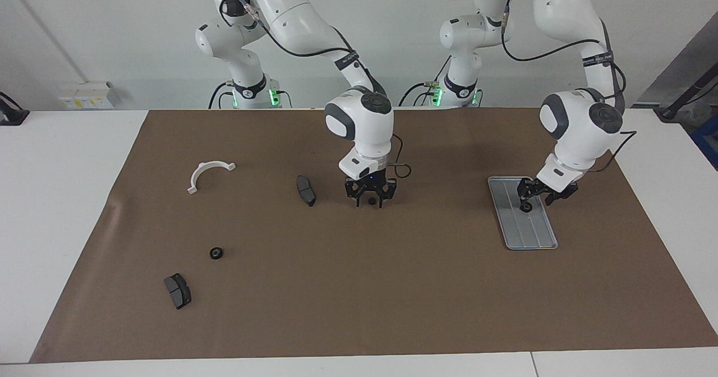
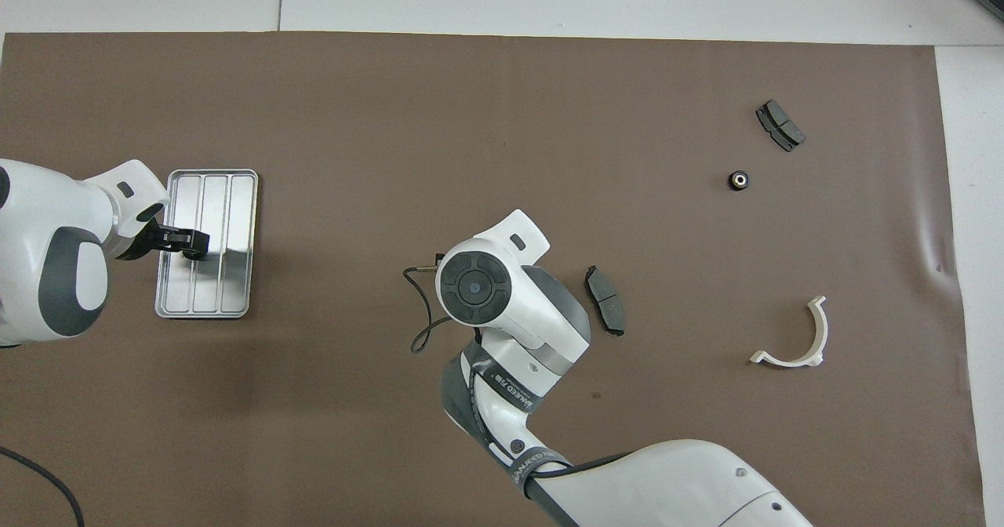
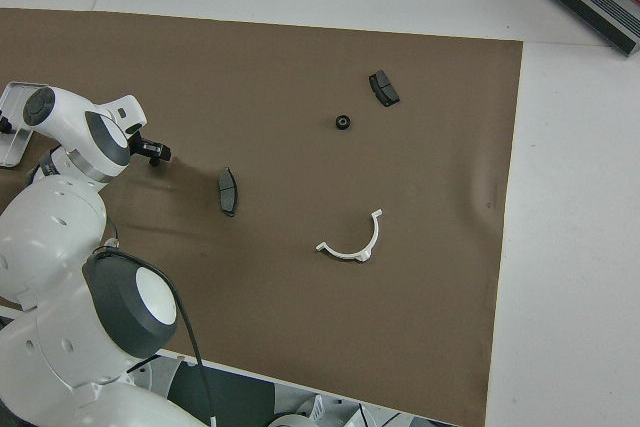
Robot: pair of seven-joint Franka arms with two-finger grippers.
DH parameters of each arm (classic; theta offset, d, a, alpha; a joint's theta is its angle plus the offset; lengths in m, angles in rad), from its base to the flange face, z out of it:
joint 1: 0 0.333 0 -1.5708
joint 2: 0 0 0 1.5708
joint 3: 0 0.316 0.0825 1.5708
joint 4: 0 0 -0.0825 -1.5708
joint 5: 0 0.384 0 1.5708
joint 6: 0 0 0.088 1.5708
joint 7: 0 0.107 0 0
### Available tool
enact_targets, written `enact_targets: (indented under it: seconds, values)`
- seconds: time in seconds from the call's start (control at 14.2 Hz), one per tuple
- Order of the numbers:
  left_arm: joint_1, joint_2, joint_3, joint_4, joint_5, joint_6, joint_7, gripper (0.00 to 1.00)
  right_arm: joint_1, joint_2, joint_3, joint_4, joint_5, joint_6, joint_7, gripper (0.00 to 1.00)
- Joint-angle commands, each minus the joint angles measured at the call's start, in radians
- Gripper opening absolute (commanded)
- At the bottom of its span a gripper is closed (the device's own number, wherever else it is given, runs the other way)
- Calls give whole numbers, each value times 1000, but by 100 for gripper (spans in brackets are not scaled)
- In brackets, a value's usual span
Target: Place bearing gear from tray to pile
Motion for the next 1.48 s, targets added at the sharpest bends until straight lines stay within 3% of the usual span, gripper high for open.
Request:
enact_targets:
  seconds: [0.0,0.92,1.41]
  values:
    - [-5,-18,1,-46,0,53,-26,72,3,11,3,12,-13,-8,13,57]
    - [-8,31,1,-56,0,152,-161,58,3,11,22,2,-12,-28,7,57]
    - [-2,31,1,-61,0,152,-158,47,1,9,26,-3,-12,-29,7,51]
